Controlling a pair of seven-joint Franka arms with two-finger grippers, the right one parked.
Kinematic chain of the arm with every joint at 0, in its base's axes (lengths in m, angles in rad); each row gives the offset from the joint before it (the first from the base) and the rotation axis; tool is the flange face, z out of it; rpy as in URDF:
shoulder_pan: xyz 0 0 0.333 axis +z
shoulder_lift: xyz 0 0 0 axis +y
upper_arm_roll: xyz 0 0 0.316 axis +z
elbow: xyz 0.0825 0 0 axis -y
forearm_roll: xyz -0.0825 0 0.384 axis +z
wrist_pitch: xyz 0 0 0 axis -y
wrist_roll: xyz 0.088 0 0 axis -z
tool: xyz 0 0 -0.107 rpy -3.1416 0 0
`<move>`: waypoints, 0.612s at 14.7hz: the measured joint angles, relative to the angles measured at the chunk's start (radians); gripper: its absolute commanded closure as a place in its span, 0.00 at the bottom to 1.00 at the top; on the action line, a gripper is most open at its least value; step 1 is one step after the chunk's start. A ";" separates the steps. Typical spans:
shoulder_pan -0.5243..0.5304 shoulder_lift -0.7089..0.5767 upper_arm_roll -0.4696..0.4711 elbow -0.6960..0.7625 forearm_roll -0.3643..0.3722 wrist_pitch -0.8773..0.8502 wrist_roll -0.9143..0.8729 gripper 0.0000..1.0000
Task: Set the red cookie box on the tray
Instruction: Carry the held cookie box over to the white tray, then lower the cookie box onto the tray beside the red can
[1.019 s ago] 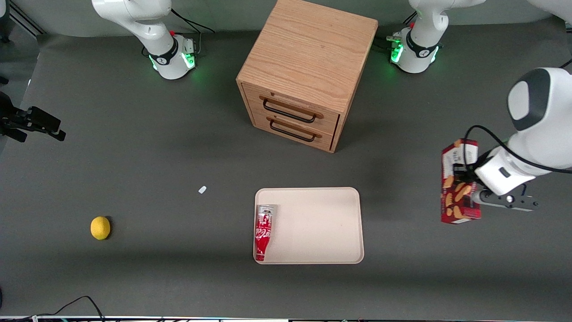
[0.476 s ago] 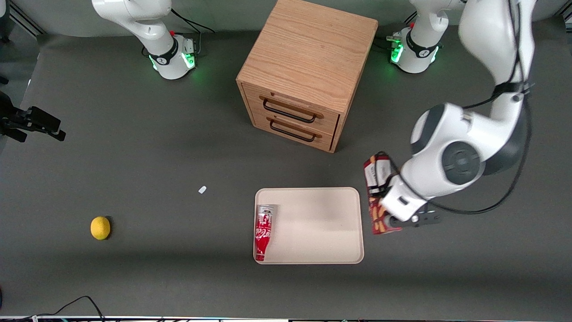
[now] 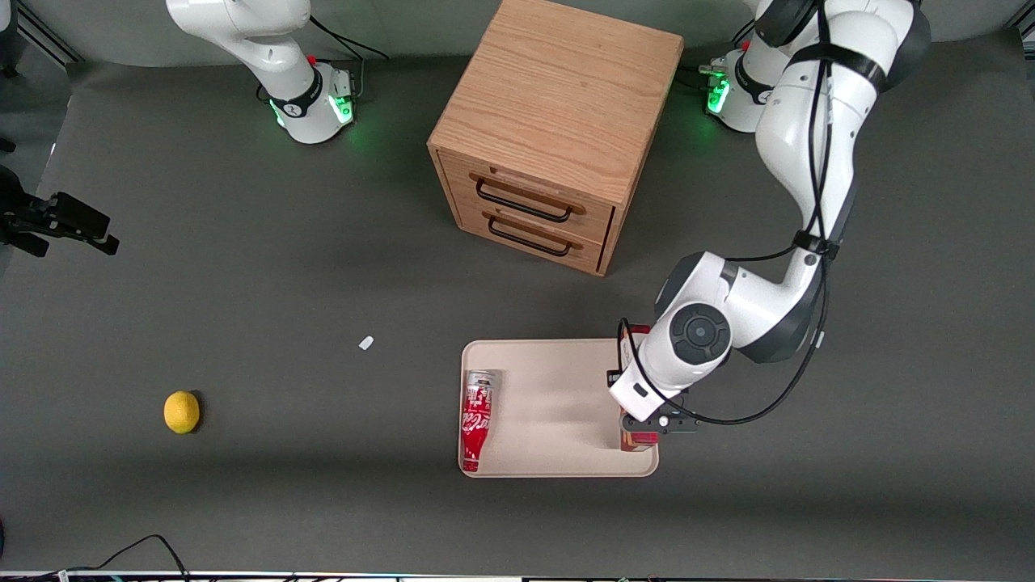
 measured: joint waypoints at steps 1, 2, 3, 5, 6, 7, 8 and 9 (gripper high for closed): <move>0.000 0.007 0.001 0.004 0.010 0.000 0.000 1.00; 0.000 0.010 0.005 0.005 0.014 0.000 0.000 1.00; 0.000 0.012 0.010 0.005 0.015 0.000 0.000 1.00; -0.001 0.017 0.018 0.005 0.016 0.000 0.000 1.00; -0.001 0.022 0.019 0.005 0.016 0.000 -0.001 1.00; -0.002 0.028 0.019 0.006 0.016 0.001 -0.002 1.00; -0.002 0.033 0.019 0.006 0.016 0.006 -0.004 1.00; -0.003 0.034 0.020 0.006 0.016 0.009 -0.007 1.00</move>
